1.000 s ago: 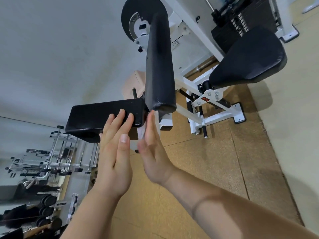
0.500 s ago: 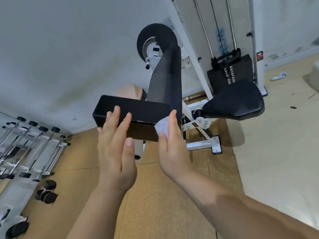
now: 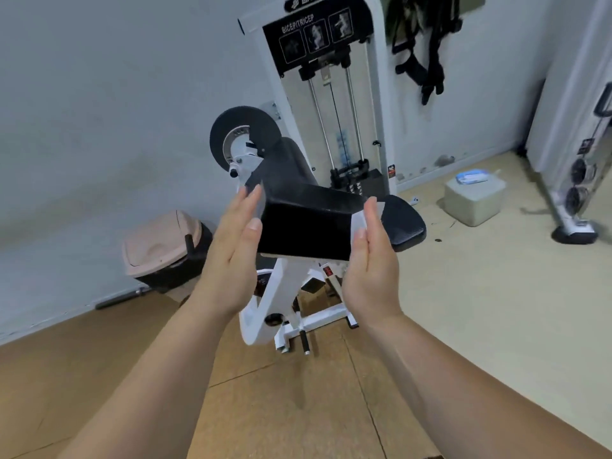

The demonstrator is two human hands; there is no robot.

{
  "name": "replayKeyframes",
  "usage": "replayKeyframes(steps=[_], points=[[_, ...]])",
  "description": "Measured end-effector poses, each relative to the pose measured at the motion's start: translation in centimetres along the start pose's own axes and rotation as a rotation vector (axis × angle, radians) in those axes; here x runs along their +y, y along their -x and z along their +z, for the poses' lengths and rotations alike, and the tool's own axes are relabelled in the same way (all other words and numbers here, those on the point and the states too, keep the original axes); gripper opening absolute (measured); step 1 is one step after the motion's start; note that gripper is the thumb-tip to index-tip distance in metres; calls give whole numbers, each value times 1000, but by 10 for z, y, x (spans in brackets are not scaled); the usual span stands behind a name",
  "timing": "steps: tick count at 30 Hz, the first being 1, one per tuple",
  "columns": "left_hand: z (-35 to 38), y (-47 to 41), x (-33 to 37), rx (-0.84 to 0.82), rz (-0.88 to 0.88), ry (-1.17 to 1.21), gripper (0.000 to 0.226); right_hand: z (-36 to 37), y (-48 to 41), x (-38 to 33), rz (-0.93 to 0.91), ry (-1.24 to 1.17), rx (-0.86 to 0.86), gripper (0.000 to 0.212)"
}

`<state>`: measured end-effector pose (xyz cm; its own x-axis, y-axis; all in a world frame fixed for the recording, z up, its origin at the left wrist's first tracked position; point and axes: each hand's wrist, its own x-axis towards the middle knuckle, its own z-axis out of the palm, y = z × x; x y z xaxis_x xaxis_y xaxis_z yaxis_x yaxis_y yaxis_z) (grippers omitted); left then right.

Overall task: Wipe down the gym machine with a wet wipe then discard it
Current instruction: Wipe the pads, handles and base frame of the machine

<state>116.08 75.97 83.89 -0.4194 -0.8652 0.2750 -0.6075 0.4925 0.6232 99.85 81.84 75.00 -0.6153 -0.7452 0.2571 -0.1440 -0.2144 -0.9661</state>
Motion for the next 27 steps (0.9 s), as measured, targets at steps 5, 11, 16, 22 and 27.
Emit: replayKeyframes(steps=[5, 11, 16, 22, 27], points=[[-9, -14, -3, -145, -113, 286, 45, 51, -6, -21, -243, 140, -89, 52], [-17, -18, -23, -217, -167, 335, 44, 95, -18, 29, -560, 694, 39, 82], [-11, -36, -38, -133, -58, 277, 49, 97, -27, 44, -669, 713, 112, 87], [-9, -51, -51, -85, 153, 143, 42, 91, -31, 51, -723, 760, 144, 84], [-3, -59, -85, -182, 338, 197, 54, 106, -27, 42, -674, 740, 214, 78]])
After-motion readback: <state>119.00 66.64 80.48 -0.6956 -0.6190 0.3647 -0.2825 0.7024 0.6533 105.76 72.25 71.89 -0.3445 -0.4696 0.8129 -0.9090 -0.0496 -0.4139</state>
